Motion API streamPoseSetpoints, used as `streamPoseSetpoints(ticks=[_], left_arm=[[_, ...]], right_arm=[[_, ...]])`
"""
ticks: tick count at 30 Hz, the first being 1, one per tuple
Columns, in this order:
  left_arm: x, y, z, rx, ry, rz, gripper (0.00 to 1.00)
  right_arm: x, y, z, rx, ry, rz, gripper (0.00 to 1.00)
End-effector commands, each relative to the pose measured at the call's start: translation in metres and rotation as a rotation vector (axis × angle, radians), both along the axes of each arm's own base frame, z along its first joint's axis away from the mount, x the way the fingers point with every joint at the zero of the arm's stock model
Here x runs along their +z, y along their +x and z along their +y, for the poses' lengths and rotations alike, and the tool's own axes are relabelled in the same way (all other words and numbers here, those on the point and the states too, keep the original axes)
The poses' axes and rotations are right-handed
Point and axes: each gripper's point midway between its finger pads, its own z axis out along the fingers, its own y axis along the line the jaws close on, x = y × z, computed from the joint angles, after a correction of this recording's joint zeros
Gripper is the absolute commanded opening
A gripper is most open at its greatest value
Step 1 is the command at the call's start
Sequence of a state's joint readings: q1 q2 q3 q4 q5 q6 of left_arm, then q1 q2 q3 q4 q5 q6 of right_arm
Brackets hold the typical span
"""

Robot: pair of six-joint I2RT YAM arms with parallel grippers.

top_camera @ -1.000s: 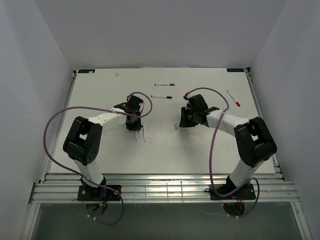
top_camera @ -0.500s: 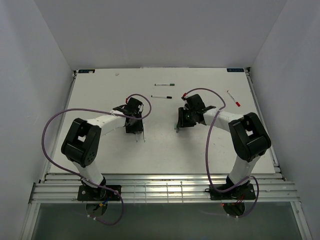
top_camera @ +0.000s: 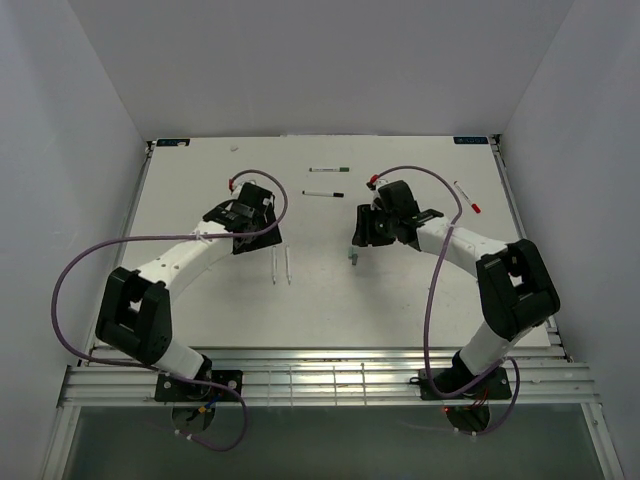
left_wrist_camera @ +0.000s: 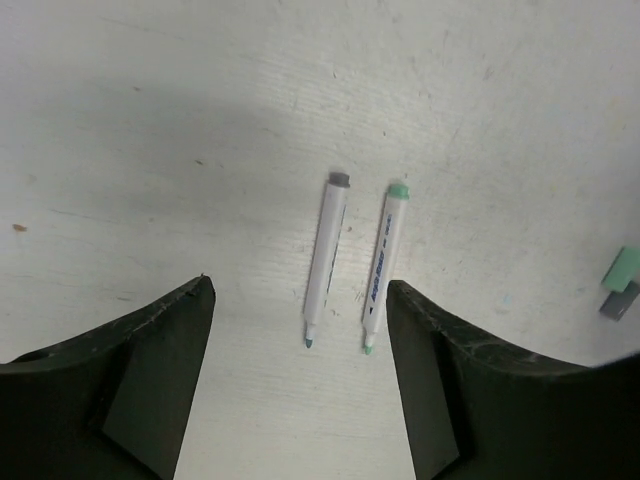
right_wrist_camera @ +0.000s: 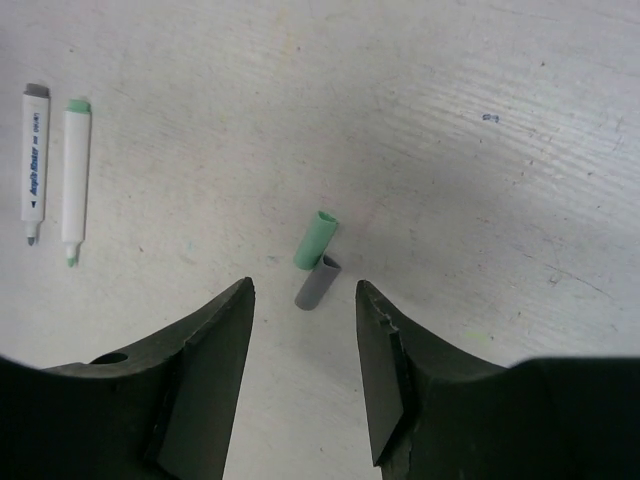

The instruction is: Open the pen caps

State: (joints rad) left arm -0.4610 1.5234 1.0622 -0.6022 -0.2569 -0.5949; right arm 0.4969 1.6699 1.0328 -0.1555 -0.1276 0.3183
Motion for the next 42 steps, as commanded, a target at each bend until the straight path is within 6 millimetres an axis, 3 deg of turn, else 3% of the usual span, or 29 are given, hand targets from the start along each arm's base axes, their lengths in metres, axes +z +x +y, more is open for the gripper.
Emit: streamPoseSetpoints(ticks=[1,2,3,8,11,14,15,21,26,32,42], left_arm=[[0.041,0.006,0.032,0.191,0.015,-0.066,0.80],[0.045,0.007,0.045,0.285,0.001,-0.069,0.85],[0.046,0.005,0.054,0.333,-0.002,-0.066,0.98],[0.044,-0.007,0.126,0.714,-0.026,0.016,0.98],[0.041,-0.018,0.158,0.920,-0.057,0.081,0.98],[0.044,-0.029,0.178,1.103,-0.082,0.049,0.98],[0.036,-0.038,0.190,1.178,-0.084,0.051,0.98],[0.031,-0.059,0.213,1.422,-0.203,-0.099,0.97],[0.013,-0.079,0.243,1.560,-0.173,-0.081,0.97],[-0.020,-0.098,0.250,1.643,-0.219,0.000,0.95],[-0.047,-0.103,0.259,1.713,-0.318,-0.015,0.92]], right_arm=[[0.031,0.005,-0.002,0.016,0.017,-0.081,0.51],[0.032,0.003,-0.003,0.021,0.014,-0.080,0.51],[0.035,0.002,-0.003,0.024,0.013,-0.081,0.51],[0.043,-0.010,-0.011,0.032,0.002,-0.079,0.51],[0.046,-0.016,-0.013,0.035,0.006,-0.079,0.51],[0.047,-0.022,-0.016,0.039,0.001,-0.070,0.51],[0.046,-0.025,-0.017,0.040,0.000,-0.064,0.51],[0.050,-0.034,-0.023,0.050,-0.018,-0.065,0.51],[0.043,-0.043,-0.030,0.061,-0.046,-0.048,0.51],[0.034,-0.049,-0.033,0.070,-0.054,-0.027,0.51],[0.025,-0.050,-0.030,0.083,-0.053,-0.006,0.51]])
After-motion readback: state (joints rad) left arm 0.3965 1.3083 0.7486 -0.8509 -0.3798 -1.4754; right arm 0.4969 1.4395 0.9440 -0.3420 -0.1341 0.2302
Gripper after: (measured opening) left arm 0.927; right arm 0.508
